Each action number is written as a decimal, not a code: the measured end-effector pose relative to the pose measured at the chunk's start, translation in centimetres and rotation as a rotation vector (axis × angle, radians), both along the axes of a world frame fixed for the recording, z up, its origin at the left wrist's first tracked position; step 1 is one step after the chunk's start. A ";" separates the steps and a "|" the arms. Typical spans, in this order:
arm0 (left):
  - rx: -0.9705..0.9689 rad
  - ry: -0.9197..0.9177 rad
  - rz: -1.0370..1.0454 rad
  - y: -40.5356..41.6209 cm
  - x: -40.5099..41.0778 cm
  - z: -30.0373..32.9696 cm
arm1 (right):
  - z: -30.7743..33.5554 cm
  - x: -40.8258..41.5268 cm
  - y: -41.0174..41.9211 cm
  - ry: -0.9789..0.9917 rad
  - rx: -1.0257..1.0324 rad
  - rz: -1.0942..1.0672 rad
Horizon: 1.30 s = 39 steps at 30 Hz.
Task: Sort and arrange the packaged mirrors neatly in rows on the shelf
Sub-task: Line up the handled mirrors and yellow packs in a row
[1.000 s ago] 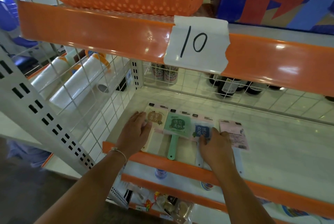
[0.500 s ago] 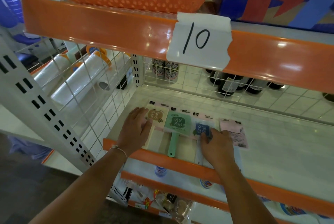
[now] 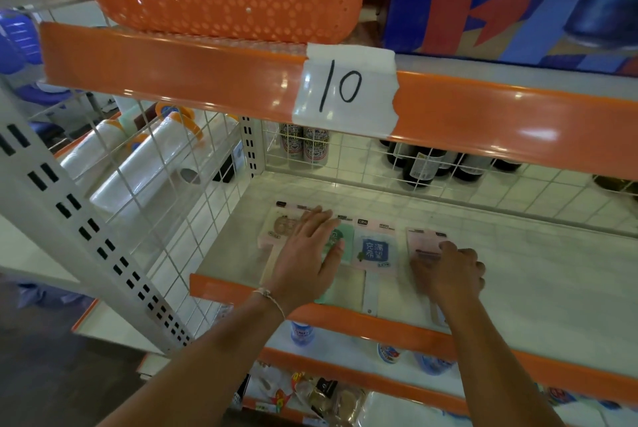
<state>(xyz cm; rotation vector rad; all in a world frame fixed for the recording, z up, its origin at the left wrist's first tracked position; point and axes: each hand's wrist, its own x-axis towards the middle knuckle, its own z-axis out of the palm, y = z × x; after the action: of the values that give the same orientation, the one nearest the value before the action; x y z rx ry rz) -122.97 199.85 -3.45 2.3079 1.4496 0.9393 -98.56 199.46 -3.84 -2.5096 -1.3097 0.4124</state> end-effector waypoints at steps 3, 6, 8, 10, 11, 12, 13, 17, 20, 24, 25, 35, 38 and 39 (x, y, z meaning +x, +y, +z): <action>-0.016 0.004 -0.038 -0.3 0.9 -0.3 | 0.4 0.0 0.1 -0.007 -0.030 0.023; -0.007 0.002 -0.063 -0.7 1.4 -0.3 | 0.6 -0.2 0.2 0.003 -0.061 0.031; -0.002 0.016 -0.068 -0.9 1.6 -0.2 | 0.9 -0.3 0.1 0.022 -0.053 0.023; 0.007 0.030 -0.071 -1.0 1.7 -0.1 | 1.3 -0.3 0.1 0.044 -0.042 -0.005; 0.017 0.030 -0.073 -1.0 1.9 -0.1 | 1.6 -0.4 0.1 0.061 -0.033 -0.017; 0.023 0.029 -0.075 -1.0 2.1 -0.1 | 1.7 -0.3 0.1 0.084 -0.024 -0.026; 0.015 0.025 -0.080 -0.9 2.3 0.0 | 2.0 -0.3 0.0 0.106 -0.008 -0.024; -0.067 -0.074 -0.099 -1.0 3.7 0.8 | 3.6 -0.3 -0.6 0.334 0.250 -0.009; -0.294 -0.159 -0.087 -1.0 4.8 2.3 | 5.8 -1.1 -1.0 0.881 0.399 -0.060; -0.612 -0.257 -0.054 -0.4 6.0 3.9 | 7.0 -2.5 -2.0 1.600 0.352 -0.135; -0.671 -0.321 -0.038 -0.2 6.1 3.9 | 6.7 -2.7 -2.1 1.661 0.352 -0.131; -0.729 -0.612 0.099 0.6 4.9 3.8 | 5.6 -4.6 -3.0 1.213 0.330 0.057; -0.667 -0.505 0.139 0.9 4.8 3.9 | 4.8 -4.7 -3.2 1.013 0.368 0.227; -0.638 -0.456 0.156 1.0 4.9 3.9 | 4.5 -4.7 -3.2 0.966 0.372 0.253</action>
<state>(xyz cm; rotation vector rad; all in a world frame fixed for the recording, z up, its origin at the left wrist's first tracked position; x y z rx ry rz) -118.11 200.88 0.43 1.4372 1.4614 0.8123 -103.26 196.29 0.71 -1.4801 -1.1195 1.1273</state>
